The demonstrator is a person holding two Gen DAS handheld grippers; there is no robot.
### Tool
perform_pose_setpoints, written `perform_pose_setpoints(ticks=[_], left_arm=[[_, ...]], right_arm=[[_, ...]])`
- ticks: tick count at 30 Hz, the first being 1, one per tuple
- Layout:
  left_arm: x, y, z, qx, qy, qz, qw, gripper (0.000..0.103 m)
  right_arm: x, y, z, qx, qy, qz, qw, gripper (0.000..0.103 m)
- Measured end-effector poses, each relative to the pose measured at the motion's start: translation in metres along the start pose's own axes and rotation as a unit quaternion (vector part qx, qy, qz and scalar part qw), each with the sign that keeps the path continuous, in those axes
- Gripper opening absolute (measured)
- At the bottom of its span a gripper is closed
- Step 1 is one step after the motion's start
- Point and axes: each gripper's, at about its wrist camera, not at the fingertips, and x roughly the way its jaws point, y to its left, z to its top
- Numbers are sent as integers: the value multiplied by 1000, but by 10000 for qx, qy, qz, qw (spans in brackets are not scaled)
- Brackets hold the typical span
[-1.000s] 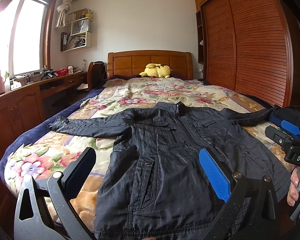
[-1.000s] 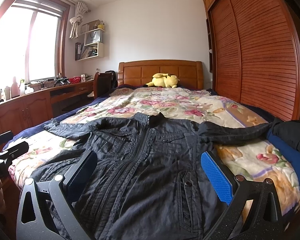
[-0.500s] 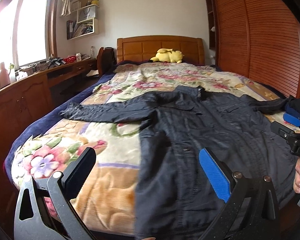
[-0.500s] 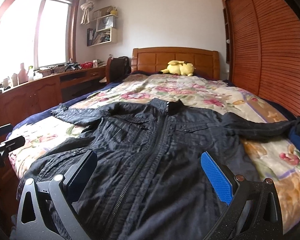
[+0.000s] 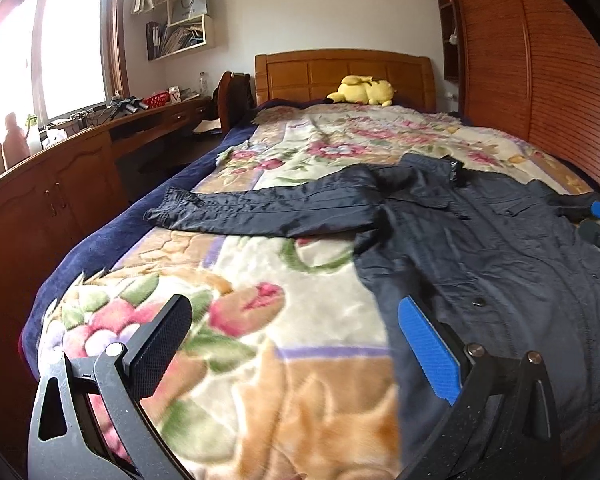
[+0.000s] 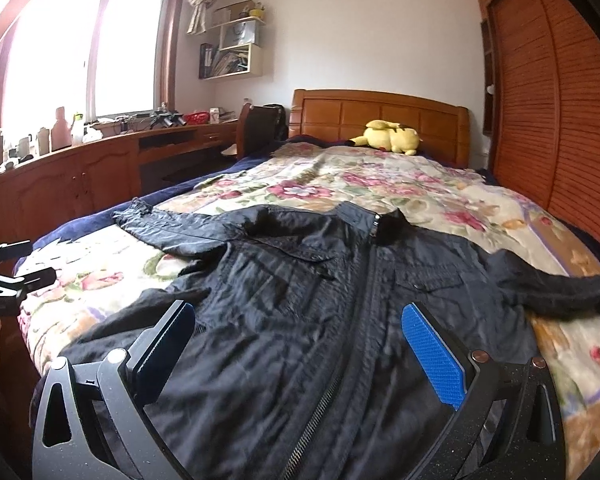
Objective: Fold large clothes
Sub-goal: 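Move the left tool to the jacket sleeve cuff and close on it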
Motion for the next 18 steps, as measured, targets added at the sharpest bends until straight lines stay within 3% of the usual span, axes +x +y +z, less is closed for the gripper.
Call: perform_pose_setpoints(ticks=[14,18], left_arm=[[78,69,39,-166,354,132,9991,103],[103,91,48,-396,473,125,9980,95]], right_arm=[[50,8,26,-461,297,288,9981,103],[73,7,26,-515,519,485,9961,103]])
